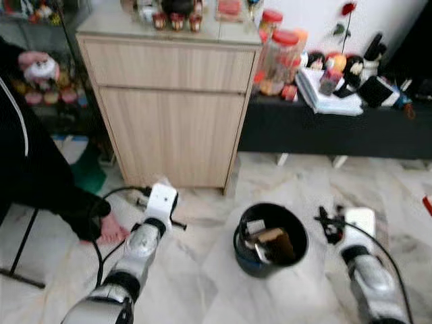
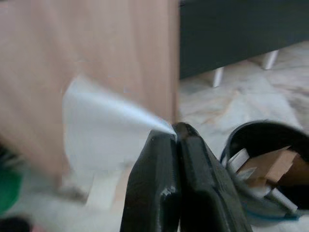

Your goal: Picking trash to rubbish bin

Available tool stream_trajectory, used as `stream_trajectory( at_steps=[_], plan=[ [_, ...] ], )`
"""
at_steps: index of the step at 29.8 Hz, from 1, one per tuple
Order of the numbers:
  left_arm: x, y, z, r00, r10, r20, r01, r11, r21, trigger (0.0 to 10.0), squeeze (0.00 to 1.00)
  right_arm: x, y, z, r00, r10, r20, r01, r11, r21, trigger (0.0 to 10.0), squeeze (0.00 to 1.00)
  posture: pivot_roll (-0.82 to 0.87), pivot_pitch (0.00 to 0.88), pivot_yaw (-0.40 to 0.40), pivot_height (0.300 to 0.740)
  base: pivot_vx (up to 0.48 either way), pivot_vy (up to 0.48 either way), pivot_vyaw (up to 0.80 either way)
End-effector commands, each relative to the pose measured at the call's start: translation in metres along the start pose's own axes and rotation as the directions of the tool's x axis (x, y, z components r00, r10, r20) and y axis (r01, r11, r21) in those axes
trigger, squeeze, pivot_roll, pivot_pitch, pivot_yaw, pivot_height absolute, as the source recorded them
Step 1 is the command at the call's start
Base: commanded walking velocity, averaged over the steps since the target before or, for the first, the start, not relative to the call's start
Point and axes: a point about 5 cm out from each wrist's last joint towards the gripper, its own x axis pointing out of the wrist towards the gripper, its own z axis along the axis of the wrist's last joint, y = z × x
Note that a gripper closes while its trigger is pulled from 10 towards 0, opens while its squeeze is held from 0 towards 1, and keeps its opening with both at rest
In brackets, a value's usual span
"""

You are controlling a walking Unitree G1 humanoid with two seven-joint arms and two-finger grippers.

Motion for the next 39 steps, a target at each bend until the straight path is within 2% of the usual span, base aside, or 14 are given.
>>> stream_trajectory(
  at_steps=[1,2,4,6,9,14,19,22,28,39],
  plan=[
    [0.001,-0.009,0.001,0.999,-0.050,0.008,0.050,0.998,0.031,10.0,0.00,-0.002,-0.004,-0.001,1.000,-0.027,0.007,0.027,1.000,0.007,10.0,0.00,0.11,0.105,-0.106,0.740,0.480,0.000,0.00],
    [0.001,-0.009,0.001,0.999,-0.050,0.008,0.050,0.998,0.031,10.0,0.00,-0.002,-0.004,-0.001,1.000,-0.027,0.007,0.027,1.000,0.007,10.0,0.00,0.11,0.105,-0.106,0.740,0.480,0.000,0.00],
    [0.004,-0.009,0.008,0.997,-0.067,0.031,0.065,0.995,0.079,10.0,0.00,0.001,0.004,0.002,0.999,-0.035,0.033,0.034,0.999,0.035,10.0,0.00,0.11,0.106,-0.101,0.740,0.480,0.000,0.00],
    [0.004,-0.009,0.009,0.997,-0.069,0.034,0.066,0.994,0.081,10.0,0.00,0.001,0.004,0.002,0.999,-0.033,0.034,0.032,0.999,0.035,10.0,0.00,0.11,0.106,-0.101,0.740,0.480,0.000,0.00],
    [0.009,0.008,0.029,0.987,-0.122,0.103,0.095,0.967,0.238,10.0,0.00,0.013,0.022,0.012,0.997,-0.040,0.068,0.036,0.998,0.060,10.0,0.00,0.15,0.122,-0.084,0.740,0.480,0.000,0.00],
    [0.011,0.017,0.036,0.987,-0.112,0.111,0.081,0.963,0.256,10.0,0.00,0.026,0.035,0.027,0.992,-0.068,0.110,0.051,0.988,0.148,10.0,0.00,0.16,0.121,-0.072,0.740,0.480,0.000,0.00],
    [0.012,0.008,0.028,0.991,-0.122,0.060,0.106,0.967,0.231,10.0,0.00,0.032,0.054,0.033,0.992,-0.032,0.123,0.011,0.986,0.169,10.0,0.00,0.16,0.120,-0.073,0.740,0.169,0.000,0.00],
    [0.011,-0.002,0.023,0.992,-0.110,0.063,0.103,0.989,0.104,10.0,0.00,0.033,0.058,0.034,0.992,-0.035,0.124,0.011,0.981,0.193,10.0,0.00,0.16,0.123,-0.075,0.740,0.000,0.000,0.00],
    [0.011,-0.016,0.022,0.989,-0.120,0.087,0.119,0.993,0.021,10.0,0.00,0.034,0.057,0.032,0.993,-0.046,0.112,0.020,0.975,0.221,10.0,0.00,0.16,0.124,-0.080,0.740,0.000,0.000,0.00],
    [0.011,-0.023,0.021,0.988,-0.129,0.081,0.130,0.991,-0.008,10.0,0.00,0.036,0.061,0.035,0.992,-0.034,0.120,0.006,0.975,0.224,10.0,0.00,0.16,0.122,-0.080,0.740,0.000,0.000,-0.79]
  ],
)
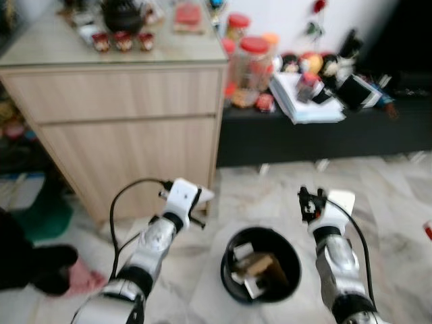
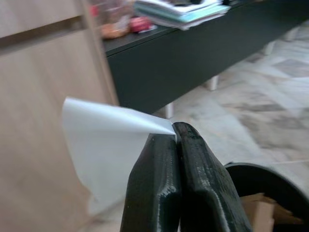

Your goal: Picking trash to rubbish bin

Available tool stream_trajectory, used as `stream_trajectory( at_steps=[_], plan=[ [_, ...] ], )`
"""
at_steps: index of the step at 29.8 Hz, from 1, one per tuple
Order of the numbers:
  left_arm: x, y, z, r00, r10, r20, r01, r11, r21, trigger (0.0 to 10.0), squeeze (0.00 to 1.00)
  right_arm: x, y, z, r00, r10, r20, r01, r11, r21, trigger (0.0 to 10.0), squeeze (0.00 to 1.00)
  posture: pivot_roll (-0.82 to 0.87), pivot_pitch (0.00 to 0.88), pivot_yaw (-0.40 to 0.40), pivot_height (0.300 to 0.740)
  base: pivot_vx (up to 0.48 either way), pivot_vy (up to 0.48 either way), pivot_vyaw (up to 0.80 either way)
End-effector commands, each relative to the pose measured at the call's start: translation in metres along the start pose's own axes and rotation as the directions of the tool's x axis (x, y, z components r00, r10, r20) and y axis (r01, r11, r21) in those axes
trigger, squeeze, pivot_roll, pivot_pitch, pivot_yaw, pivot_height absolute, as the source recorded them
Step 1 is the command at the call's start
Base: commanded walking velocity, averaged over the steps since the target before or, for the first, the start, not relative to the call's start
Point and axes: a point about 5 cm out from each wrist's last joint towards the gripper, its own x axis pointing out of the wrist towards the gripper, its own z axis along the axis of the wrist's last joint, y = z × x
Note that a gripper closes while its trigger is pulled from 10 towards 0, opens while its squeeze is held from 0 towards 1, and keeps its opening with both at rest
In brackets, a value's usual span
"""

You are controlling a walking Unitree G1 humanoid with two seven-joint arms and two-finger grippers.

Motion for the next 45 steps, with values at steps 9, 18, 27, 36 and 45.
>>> stream_trajectory(
  at_steps=[9,18,27,36,45],
  plan=[
    [0.000,0.001,-0.001,0.999,0.029,-0.017,-0.029,0.999,-0.031,10.0,0.00,0.001,0.002,-0.002,1.000,0.013,-0.016,-0.013,1.000,-0.006,10.0,0.00,0.16,0.113,-0.083,0.740,0.000,0.000,-0.79],
    [0.000,0.005,-0.002,0.998,0.054,-0.021,-0.055,0.998,-0.040,10.0,0.00,0.002,0.006,-0.003,0.999,0.024,-0.022,-0.024,1.000,-0.015,10.0,0.00,0.17,0.099,-0.083,0.740,0.000,0.000,-0.79],
    [-0.001,0.003,-0.003,0.998,0.056,-0.025,-0.057,0.997,-0.044,10.0,0.00,0.003,0.010,-0.002,0.999,0.034,-0.023,-0.034,0.999,-0.010,10.0,0.00,0.18,0.082,-0.081,0.740,0.000,0.000,-0.79],
    [0.000,-0.001,-0.004,0.999,0.044,-0.032,-0.046,0.998,-0.043,10.0,0.00,0.004,0.010,-0.002,0.999,0.029,-0.021,-0.029,1.000,-0.008,10.0,0.00,0.18,0.074,-0.077,0.740,0.000,0.000,-0.79],
    [0.000,-0.002,-0.004,0.999,0.036,-0.036,-0.037,0.999,-0.037,10.0,0.00,0.003,0.008,-0.001,1.000,0.011,-0.010,-0.011,1.000,-0.003,10.0,0.00,0.17,0.092,-0.071,0.740,0.000,0.000,-0.41]
  ],
)
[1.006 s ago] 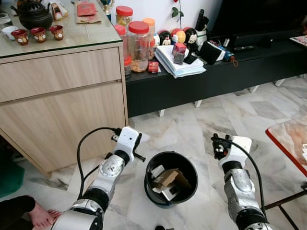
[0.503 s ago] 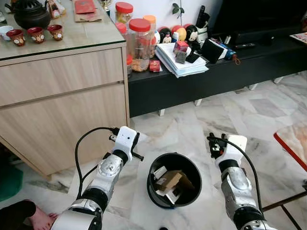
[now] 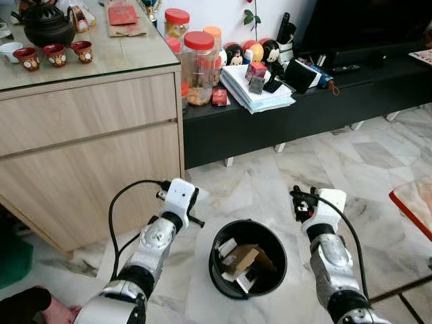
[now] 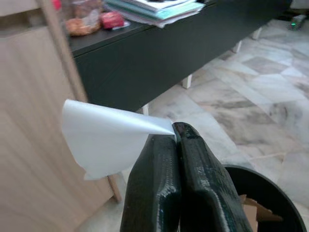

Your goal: Picking trash to rubbish bin

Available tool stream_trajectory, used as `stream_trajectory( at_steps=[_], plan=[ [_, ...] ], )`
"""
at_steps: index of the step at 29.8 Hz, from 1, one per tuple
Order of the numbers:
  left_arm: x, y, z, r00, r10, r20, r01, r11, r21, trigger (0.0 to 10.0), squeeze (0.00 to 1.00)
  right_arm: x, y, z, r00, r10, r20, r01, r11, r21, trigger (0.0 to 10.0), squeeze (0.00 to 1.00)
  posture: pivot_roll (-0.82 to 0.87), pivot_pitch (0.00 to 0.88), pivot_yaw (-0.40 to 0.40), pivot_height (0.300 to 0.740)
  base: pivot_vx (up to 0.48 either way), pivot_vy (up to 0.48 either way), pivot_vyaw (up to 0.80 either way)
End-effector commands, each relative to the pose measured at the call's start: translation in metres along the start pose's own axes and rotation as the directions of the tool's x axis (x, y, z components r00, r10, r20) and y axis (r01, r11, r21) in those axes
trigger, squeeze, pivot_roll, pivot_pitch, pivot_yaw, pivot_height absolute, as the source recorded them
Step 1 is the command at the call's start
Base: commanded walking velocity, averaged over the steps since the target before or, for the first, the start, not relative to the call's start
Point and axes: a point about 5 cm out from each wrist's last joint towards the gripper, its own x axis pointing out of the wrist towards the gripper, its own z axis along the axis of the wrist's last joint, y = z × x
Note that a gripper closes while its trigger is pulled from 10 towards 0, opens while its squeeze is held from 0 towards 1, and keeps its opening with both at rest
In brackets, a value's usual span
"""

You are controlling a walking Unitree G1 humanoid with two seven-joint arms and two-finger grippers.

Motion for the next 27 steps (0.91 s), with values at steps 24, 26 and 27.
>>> stream_trajectory(
  at_steps=[24,26,27],
  plan=[
    [-0.0014,0.0016,-0.0036,0.999,0.028,-0.027,-0.027,0.999,0.039,10.0,0.00,-0.0005,-0.0004,-0.0011,1.000,-0.017,0.003,0.017,1.000,0.017,10.0,0.00,0.18,0.111,-0.066,0.740,0.000,-0.127,-0.33],
    [-0.0014,0.0018,-0.0039,0.999,0.029,-0.031,-0.028,0.999,0.042,10.0,0.00,-0.0006,-0.0001,-0.0013,1.000,-0.017,0.002,0.016,1.000,0.018,10.0,0.00,0.18,0.111,-0.066,0.740,0.000,0.000,0.00],
    [-0.0015,0.0017,-0.0038,0.999,0.028,-0.030,-0.027,0.999,0.044,10.0,0.00,-0.0006,0.0000,-0.0015,1.000,-0.016,0.001,0.016,1.000,0.019,10.0,0.00,0.18,0.111,-0.066,0.740,0.000,0.000,0.00]
  ],
)
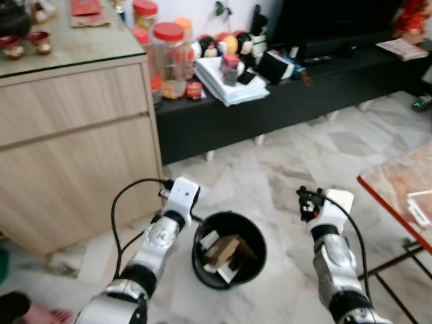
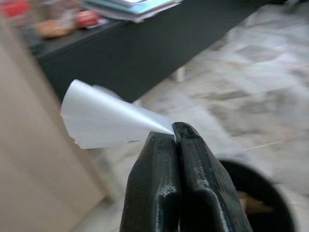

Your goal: Picking trash to rubbish bin

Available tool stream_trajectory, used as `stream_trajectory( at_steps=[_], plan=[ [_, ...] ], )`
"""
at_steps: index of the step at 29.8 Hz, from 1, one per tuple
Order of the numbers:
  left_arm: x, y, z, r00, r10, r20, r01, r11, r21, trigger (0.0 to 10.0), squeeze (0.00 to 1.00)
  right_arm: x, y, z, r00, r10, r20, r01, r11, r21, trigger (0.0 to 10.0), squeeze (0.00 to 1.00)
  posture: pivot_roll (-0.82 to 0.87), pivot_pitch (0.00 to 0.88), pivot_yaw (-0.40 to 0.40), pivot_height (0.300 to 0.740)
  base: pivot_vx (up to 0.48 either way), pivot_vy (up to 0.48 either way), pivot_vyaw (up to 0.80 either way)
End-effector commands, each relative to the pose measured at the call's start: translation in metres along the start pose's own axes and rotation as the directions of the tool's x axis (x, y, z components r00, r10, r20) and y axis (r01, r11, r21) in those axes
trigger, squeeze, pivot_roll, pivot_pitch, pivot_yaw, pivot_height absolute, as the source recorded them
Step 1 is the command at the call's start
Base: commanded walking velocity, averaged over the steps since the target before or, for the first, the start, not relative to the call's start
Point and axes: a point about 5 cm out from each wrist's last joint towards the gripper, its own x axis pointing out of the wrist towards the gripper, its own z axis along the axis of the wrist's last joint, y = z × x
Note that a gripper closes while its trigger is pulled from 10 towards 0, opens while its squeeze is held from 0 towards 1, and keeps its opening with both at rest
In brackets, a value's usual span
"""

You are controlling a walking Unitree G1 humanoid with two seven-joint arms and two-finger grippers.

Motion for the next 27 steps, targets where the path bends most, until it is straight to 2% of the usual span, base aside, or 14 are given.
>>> stream_trajectory(
  at_steps=[1,5,12,14,27],
  plan=[
    [0.0001,-0.0079,-0.0023,1.000,-0.024,-0.015,0.024,1.000,0.005,10.0,0.00,-0.0008,-0.0071,0.0007,1.000,-0.017,0.000,0.017,1.000,-0.007,10.0,0.00,0.18,0.111,-0.066,0.740,0.000,0.000,0.00],
    [0.0001,-0.0074,-0.0019,1.000,-0.019,-0.012,0.020,1.000,0.013,10.0,0.00,-0.0007,-0.0069,-0.0006,1.000,-0.015,-0.011,0.015,1.000,0.003,10.0,0.00,0.17,0.114,-0.066,0.740,0.000,0.000,-0.19],
    [0.0002,-0.0067,-0.0016,1.000,-0.013,-0.012,0.013,1.000,0.025,10.0,0.00,-0.0007,-0.0071,-0.0003,1.000,-0.012,-0.010,0.012,1.000,-0.011,10.0,0.00,0.17,0.114,-0.066,0.740,0.000,-0.454,-0.75],
    [0.0001,-0.0072,-0.0022,1.000,-0.009,-0.014,0.009,1.000,-0.004,10.0,0.00,-0.0011,-0.0061,0.0002,1.000,-0.009,0.001,0.009,1.000,-0.015,10.0,0.00,0.17,0.115,-0.065,0.740,0.000,-0.172,0.00],
    [-0.0001,-0.0067,-0.0024,1.000,-0.008,-0.014,0.008,1.000,-0.001,10.0,0.00,-0.0008,-0.0056,-0.0002,1.000,-0.004,-0.005,0.004,1.000,-0.016,10.0,0.00,0.17,0.116,-0.071,0.740,0.000,0.000,0.00]
  ],
)
